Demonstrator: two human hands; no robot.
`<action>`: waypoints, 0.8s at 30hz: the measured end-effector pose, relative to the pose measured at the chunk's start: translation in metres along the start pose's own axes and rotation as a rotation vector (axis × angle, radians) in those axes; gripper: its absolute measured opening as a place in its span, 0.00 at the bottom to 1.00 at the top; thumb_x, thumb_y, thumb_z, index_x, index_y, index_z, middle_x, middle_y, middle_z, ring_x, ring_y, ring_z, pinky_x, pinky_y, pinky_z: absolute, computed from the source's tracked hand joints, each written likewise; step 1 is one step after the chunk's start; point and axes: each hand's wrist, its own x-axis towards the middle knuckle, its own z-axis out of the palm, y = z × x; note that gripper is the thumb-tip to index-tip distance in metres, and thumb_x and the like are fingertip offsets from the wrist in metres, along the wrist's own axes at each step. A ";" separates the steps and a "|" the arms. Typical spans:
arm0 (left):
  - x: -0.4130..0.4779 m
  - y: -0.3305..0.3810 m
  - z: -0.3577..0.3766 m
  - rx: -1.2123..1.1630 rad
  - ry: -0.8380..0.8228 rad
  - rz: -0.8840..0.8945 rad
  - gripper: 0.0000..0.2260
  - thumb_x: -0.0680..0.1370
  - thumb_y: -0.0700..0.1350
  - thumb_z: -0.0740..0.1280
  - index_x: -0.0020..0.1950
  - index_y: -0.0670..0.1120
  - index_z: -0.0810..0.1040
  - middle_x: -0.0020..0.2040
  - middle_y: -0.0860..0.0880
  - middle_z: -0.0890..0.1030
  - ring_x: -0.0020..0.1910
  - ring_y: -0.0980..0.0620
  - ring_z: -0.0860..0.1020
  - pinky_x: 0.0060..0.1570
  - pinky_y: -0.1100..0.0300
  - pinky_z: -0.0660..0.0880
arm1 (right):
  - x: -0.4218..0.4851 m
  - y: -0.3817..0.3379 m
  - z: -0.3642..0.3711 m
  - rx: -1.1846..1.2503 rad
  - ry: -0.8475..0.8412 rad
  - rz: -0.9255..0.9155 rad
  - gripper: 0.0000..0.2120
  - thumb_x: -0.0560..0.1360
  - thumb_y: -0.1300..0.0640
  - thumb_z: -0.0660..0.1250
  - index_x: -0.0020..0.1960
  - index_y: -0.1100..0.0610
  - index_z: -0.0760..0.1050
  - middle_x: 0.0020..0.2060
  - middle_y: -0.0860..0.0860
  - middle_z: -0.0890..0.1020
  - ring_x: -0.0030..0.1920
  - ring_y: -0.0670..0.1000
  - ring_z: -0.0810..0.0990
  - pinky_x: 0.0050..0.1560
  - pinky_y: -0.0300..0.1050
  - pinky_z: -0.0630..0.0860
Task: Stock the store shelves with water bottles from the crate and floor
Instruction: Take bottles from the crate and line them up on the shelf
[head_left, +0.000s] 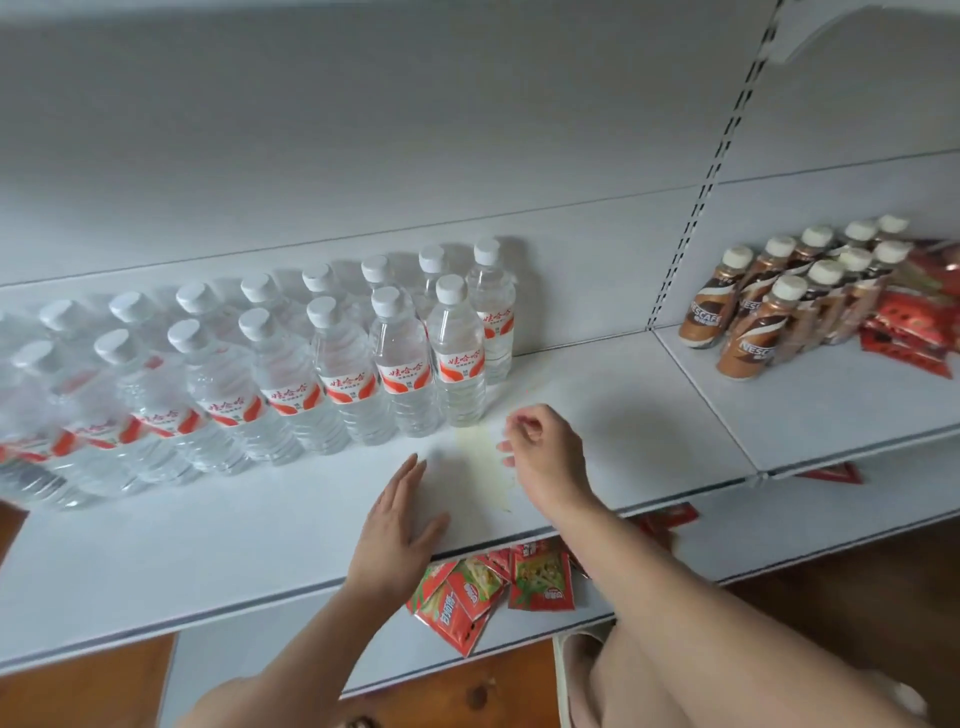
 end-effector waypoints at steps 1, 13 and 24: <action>-0.012 0.003 0.001 -0.042 0.043 -0.009 0.29 0.80 0.48 0.68 0.80 0.51 0.62 0.80 0.56 0.61 0.77 0.52 0.64 0.76 0.52 0.64 | -0.031 0.003 0.000 0.119 -0.036 0.023 0.04 0.80 0.59 0.66 0.49 0.58 0.78 0.43 0.53 0.85 0.41 0.52 0.85 0.40 0.49 0.83; -0.232 0.029 0.010 -0.697 0.165 -0.720 0.06 0.78 0.37 0.66 0.48 0.46 0.81 0.42 0.48 0.84 0.48 0.48 0.82 0.36 0.73 0.71 | -0.253 0.082 0.009 -0.003 -0.341 0.295 0.09 0.80 0.49 0.65 0.50 0.54 0.81 0.42 0.51 0.86 0.41 0.50 0.85 0.40 0.43 0.80; -0.287 0.017 -0.032 -0.730 0.333 -0.631 0.08 0.79 0.38 0.64 0.52 0.48 0.81 0.48 0.49 0.85 0.50 0.48 0.83 0.55 0.51 0.81 | -0.293 0.047 0.031 -0.280 -0.529 -0.063 0.09 0.81 0.53 0.63 0.48 0.50 0.81 0.42 0.47 0.85 0.46 0.48 0.82 0.50 0.46 0.79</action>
